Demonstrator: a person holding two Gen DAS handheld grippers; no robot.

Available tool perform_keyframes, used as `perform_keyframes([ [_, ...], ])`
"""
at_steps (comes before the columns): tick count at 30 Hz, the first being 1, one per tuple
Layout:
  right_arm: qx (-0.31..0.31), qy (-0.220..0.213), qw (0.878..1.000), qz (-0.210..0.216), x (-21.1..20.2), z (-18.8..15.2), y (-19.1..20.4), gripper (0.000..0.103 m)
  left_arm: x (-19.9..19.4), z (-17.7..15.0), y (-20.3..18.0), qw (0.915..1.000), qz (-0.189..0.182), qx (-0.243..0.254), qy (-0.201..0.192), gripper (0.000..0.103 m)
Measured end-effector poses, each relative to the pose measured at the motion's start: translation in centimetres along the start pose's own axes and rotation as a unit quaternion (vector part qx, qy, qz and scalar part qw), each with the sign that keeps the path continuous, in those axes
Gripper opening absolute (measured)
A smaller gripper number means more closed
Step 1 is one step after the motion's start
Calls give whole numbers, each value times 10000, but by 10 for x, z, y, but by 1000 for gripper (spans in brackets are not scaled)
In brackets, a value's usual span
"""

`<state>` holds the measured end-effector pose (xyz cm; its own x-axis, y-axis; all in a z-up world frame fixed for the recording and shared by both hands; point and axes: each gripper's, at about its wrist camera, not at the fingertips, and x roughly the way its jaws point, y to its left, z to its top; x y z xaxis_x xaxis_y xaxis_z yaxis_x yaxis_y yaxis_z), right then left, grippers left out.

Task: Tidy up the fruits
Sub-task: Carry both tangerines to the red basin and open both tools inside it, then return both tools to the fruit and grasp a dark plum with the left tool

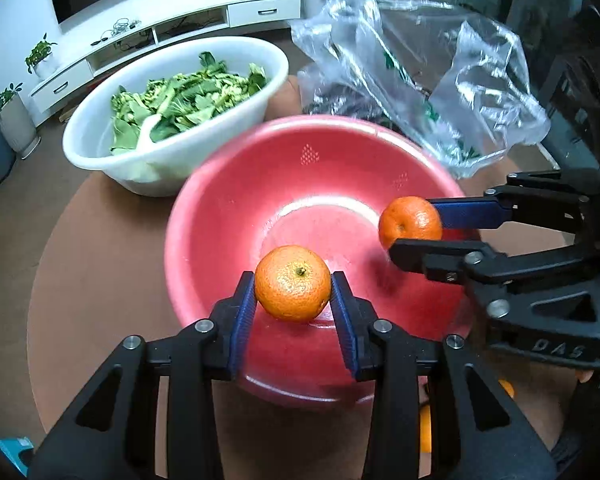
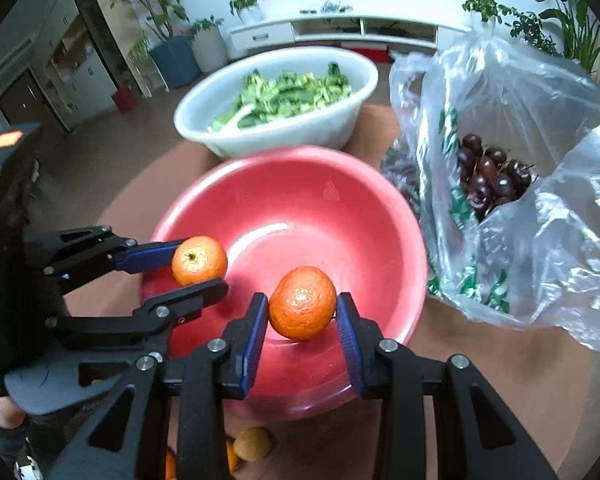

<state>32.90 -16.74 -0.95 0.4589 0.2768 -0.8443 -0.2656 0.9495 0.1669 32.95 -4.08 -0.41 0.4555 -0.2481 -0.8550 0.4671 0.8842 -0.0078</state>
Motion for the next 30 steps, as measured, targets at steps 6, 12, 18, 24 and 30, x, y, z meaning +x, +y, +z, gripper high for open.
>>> perform_keyframes([
  [6,-30,63,9999,-127,10,-7,-2,38,16,-1,-8,9996,140,223,117,42],
  [12,-94,4,9997,-230,12,-4,1,39,12,-3,-11,9995,156,280,66,67],
  [18,-61,-112,9998,-132,6,-1,2,54,-9,-7,-8,9996,203,199,-63,68],
  [24,42,-484,9988,-88,-35,-11,1,59,-59,-29,6,9988,138,-87,-466,79],
  [30,414,-1017,9933,357,-94,-55,-4,78,-113,-86,18,9924,-541,-667,-878,103],
])
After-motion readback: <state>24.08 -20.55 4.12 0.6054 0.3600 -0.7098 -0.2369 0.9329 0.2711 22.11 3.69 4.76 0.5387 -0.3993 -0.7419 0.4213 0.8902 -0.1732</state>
